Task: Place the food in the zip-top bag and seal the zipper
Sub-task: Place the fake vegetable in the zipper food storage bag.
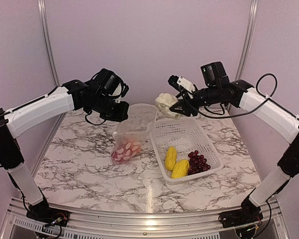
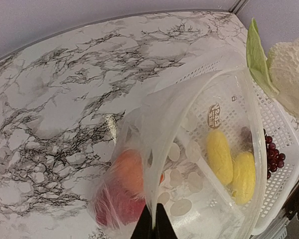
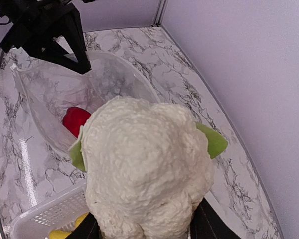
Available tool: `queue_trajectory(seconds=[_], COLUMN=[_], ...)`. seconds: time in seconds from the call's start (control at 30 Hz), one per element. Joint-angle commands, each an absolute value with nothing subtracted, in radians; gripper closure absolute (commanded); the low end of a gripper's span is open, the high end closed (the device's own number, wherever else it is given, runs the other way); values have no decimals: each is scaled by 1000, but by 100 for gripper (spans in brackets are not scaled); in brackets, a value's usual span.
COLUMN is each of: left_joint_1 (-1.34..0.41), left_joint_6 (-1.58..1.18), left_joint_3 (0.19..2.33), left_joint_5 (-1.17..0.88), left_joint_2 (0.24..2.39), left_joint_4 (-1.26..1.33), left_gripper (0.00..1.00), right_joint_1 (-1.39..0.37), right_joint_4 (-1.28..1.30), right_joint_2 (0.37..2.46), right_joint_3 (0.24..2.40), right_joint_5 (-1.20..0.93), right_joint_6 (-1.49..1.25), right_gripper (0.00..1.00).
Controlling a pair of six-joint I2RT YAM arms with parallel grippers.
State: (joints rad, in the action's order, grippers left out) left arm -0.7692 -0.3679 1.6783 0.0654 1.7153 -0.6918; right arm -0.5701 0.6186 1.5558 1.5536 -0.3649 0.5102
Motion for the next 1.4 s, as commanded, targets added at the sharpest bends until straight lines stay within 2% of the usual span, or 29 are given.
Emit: queue_trajectory(seconds=[0.0,0.27,0.67,1.0,1.13,1.27,1.37], left_joint_1=[-764,-763,-764,-763,-764,-763,-764], left_joint_6=[-371,-382,-391,-393,-395,-389,-383], left_joint_3=[1657,1664,1624,1611,1611,1609,1608], left_joint_5=[64,15,-61,-183,-201,-200,-190], left_joint_2=[1673,1670,1625,1647,1657,1650,1649], left_joint_4=[-689,-659,-625,-580,-577,-577,-581], left_gripper=[100,100,100,100,100,100,100], right_joint_1=[-602,-768,-821,-940,-952,-952,-952], right_joint_4=[727,813,903,944,896,807,757], right_joint_2=[1571,1660,1710,1770,1806,1821,1814], right_joint_3=[1679,1834,1815,1827,1858,1852,1847], right_joint_5=[-573,-503,-379,-148,-106,-40,34], right_joint_6=[588,773,1024,1200,1213,1178,1127], right_gripper=[56,58,59,55,49,29,23])
